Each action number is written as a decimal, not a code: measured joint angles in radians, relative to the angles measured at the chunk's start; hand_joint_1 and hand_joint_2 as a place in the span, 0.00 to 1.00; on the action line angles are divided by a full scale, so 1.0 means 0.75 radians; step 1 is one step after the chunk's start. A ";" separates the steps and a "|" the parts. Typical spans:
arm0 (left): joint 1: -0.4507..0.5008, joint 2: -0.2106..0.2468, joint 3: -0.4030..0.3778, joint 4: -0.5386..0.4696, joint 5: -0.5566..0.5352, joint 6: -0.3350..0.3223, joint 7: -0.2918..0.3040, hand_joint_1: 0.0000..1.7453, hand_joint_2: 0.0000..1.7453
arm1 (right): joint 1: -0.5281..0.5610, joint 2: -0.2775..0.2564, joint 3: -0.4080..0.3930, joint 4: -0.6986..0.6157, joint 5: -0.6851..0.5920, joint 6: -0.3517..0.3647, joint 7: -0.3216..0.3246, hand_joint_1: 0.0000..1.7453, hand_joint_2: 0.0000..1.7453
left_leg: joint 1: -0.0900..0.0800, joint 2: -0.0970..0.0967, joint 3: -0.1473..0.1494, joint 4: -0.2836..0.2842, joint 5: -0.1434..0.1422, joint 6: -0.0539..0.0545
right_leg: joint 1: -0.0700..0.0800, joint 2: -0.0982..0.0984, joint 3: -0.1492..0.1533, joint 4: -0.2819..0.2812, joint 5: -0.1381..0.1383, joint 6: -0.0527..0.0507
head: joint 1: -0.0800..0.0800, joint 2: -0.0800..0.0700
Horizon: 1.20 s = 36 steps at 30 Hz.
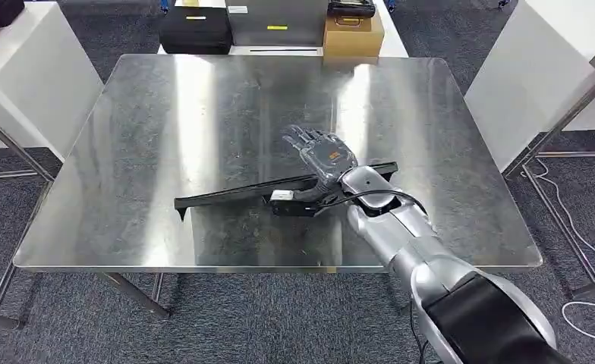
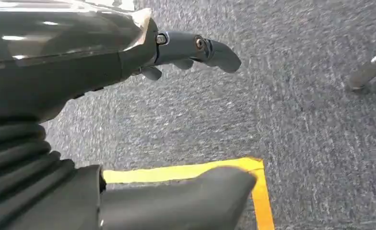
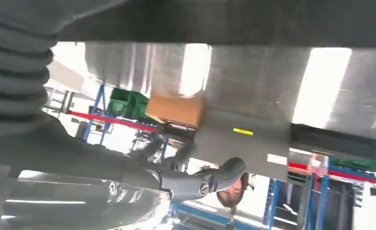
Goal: Take the parts from the cabinet and place them on the table.
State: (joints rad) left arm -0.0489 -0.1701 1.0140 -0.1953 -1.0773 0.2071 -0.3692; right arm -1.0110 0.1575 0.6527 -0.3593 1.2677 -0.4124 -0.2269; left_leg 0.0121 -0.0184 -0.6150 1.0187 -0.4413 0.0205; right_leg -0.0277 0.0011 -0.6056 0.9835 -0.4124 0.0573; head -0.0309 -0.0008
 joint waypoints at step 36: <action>-0.004 0.002 0.035 0.000 -0.026 -0.069 0.147 0.00 0.00 | -0.098 -0.042 -0.135 -0.005 -0.035 -0.011 0.024 0.00 0.00 | 0.001 0.001 0.000 0.000 0.000 0.000 | 0.001 0.000 0.001 0.000 0.001 0.001 | 0.000 0.000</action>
State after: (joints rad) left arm -0.0517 -0.1686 1.0403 -0.1953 -1.0967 0.1557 -0.2586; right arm -1.0844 0.1263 0.5516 -0.3632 1.2413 -0.4208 -0.2087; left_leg 0.0127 -0.0179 -0.6148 1.0188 -0.4411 0.0208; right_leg -0.0271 0.0011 -0.6051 0.9838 -0.4119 0.0579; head -0.0309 -0.0008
